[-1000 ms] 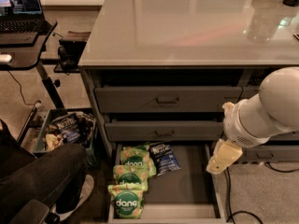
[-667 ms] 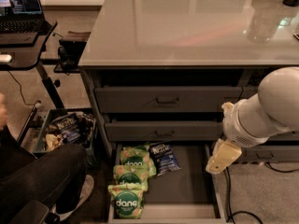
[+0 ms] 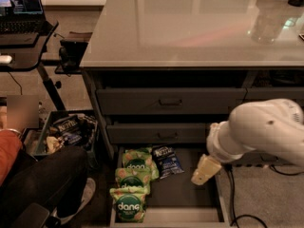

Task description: Pick blue chip bag from bottom drawer and place on counter

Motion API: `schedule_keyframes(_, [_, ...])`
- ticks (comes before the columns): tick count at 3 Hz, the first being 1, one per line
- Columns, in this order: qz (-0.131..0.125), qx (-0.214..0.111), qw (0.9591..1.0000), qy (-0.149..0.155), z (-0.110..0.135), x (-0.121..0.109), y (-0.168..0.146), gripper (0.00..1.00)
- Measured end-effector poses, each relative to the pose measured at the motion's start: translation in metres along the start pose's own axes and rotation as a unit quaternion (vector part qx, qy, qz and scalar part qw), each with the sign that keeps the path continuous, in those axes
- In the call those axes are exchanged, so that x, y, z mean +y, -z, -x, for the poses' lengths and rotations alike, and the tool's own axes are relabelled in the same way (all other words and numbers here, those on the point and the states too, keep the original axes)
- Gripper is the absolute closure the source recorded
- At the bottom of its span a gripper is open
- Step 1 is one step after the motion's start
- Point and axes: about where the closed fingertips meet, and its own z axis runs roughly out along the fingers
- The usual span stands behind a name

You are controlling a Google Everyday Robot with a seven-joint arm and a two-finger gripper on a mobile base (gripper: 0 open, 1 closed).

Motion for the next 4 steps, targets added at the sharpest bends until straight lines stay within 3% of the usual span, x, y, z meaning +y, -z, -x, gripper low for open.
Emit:
schedule_keyframes(3, [0.023, -0.054, 0.9980, -0.024, -0.005, -0.006, -0.170, 0.00])
schedule_keyframes(4, [0.023, -0.054, 0.9980, -0.024, -0.005, -0.006, -0.171, 0.00])
